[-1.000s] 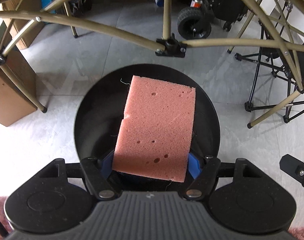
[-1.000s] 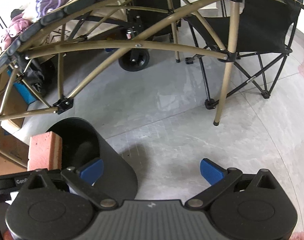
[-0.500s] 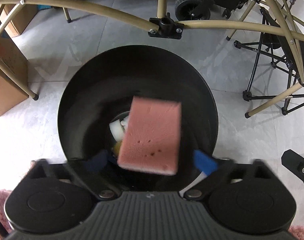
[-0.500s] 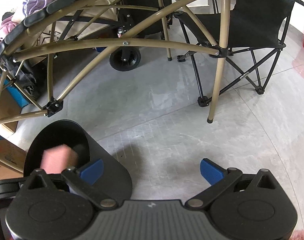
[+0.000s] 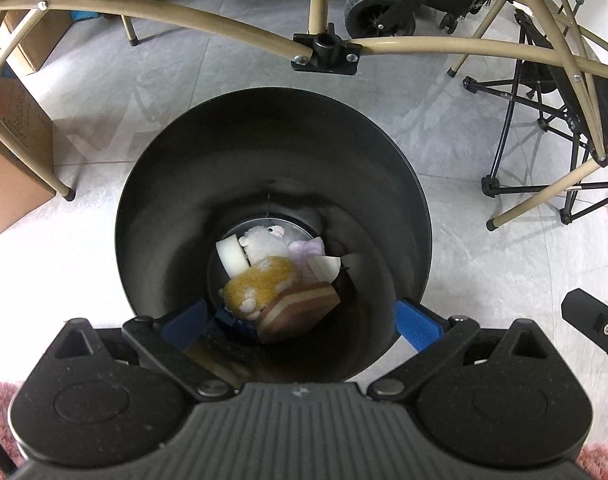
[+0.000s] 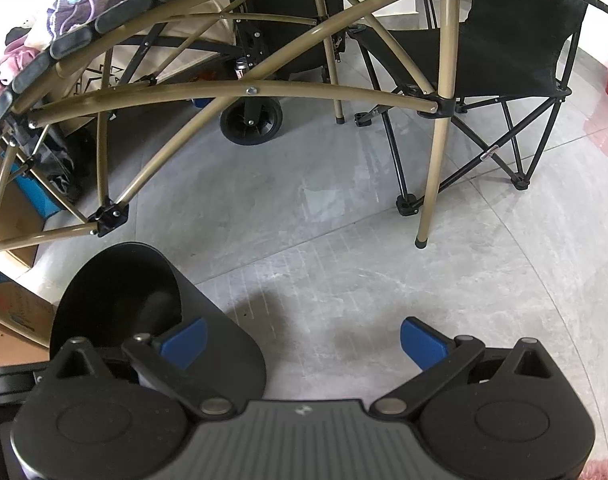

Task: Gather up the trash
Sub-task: 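Raise both tools back up to the items on the table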

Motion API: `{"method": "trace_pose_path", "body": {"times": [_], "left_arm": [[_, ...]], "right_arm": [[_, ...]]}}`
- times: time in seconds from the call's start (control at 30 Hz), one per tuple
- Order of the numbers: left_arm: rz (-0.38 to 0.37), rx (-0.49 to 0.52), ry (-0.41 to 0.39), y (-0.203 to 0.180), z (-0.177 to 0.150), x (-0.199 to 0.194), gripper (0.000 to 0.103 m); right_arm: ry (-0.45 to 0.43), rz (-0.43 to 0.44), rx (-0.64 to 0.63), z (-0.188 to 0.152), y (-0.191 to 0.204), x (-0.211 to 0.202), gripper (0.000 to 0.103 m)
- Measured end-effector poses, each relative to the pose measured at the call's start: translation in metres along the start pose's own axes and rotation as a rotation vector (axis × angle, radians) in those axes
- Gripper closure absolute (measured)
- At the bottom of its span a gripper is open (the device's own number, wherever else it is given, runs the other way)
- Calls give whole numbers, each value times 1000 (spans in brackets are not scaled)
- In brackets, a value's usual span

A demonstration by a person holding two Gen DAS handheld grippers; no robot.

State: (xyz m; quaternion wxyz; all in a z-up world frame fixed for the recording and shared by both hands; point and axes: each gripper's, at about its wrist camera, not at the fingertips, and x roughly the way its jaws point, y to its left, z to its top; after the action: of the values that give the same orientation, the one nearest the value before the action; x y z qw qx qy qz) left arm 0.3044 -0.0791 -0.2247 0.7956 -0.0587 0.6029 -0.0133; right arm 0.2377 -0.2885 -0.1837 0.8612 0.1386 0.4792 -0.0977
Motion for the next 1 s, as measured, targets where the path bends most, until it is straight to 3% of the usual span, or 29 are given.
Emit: {"method": "trace_pose_path", "body": {"times": [0.23,0.47,0.77,1.0], "left_arm": [[-15,4,-10,-1,-2,-6,0],[-40,29,-72,0,-6,-29,0],[-39,42,-186,8,-11,-62,0],[-34,69,-312,11,-16,-95,0]], "right_arm": [[-4,5,-1,0,2,-1,0],[-23,25,-12,2,8,-9,0],[-80,51,-27,4,13,-27,0],[-178,96,-59,8,20,-60,0]]}}
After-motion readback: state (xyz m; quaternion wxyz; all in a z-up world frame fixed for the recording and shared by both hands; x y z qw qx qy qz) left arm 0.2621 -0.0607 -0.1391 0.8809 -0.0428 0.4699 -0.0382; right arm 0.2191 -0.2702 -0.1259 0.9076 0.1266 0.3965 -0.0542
